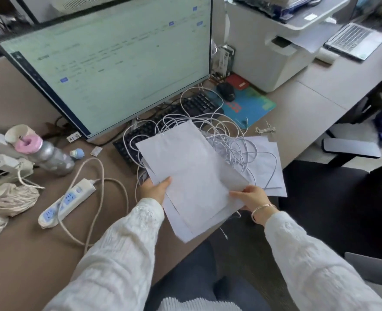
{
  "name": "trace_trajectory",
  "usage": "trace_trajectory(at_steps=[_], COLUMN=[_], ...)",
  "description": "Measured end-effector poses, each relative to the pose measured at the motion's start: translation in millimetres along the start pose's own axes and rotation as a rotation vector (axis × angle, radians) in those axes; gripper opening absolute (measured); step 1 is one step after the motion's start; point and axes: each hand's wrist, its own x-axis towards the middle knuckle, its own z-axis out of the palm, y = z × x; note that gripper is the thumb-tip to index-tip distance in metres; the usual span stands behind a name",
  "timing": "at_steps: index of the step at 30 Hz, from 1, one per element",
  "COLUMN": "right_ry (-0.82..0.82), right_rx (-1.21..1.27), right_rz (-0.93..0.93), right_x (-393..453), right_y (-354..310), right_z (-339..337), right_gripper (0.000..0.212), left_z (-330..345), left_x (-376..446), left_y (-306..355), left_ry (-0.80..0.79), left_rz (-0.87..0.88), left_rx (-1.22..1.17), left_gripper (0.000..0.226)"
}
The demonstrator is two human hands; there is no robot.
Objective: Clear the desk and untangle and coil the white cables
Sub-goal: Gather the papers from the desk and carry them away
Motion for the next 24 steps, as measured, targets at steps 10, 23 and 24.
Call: trace_trajectory(at_steps=[10,23,24], right_ry=[0.612,0.271,0.235], right_rx=[-0.106,-0.263,-0.267], right_rz=[-0.072,0.138,0.132], right_x=[63,128,129], right_y=[-2,-22,-25], right_z=[-51,-113,-116], right_gripper=[0.016,0.038,0.031], left_z=[27,95,99], left_x=[45,31,31], left_y=[-6,-5,-4], left_ry=[-0.021,-0.090,-0.093], left_rz=[-0.109,-0.137,-0.134], left_rx=[0.147,0.074,0.069], left_gripper=[0.025,0.034,0.034])
